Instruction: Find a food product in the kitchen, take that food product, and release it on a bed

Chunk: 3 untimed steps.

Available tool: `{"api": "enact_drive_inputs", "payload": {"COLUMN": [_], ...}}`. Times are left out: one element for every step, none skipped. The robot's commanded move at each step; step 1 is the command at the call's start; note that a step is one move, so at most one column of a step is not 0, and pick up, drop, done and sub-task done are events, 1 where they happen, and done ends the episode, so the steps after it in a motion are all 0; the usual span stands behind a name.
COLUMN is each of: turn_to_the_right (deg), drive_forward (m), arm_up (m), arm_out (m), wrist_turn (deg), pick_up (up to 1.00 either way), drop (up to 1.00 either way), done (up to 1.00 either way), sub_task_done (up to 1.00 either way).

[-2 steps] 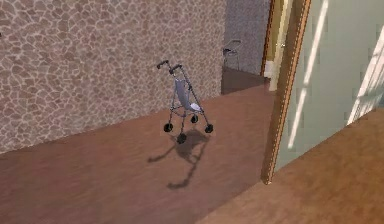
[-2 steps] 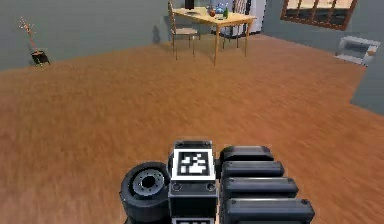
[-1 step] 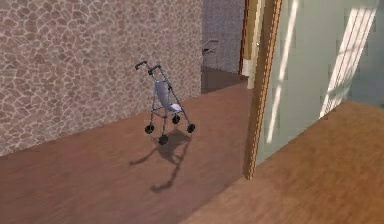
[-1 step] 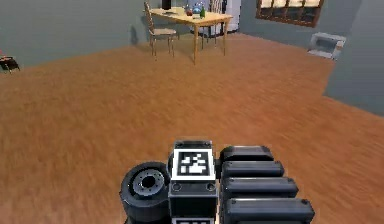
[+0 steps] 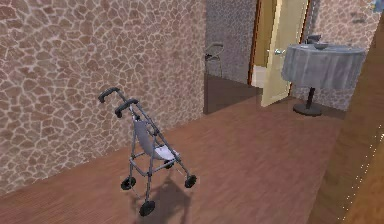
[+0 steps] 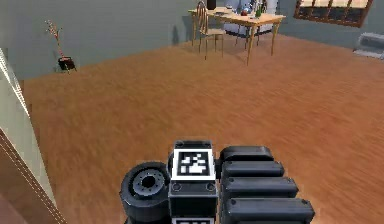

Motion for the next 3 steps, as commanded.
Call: {"api": "enact_drive_inputs", "payload": {"turn_to_the_right": [3.0, 0.0, 45.0], "drive_forward": [0.00, 1.00, 0.00], "arm_up": [0.00, 0.00, 0.00], "arm_out": [0.00, 0.00, 0.00], "wrist_turn": [0.0, 0.0, 0.0], "pick_up": [0.00, 0.00, 0.00], "drop": [0.00, 0.00, 0.00], "done": [0.00, 0.00, 0.00], "sub_task_done": [0.00, 0.00, 0.00]}}
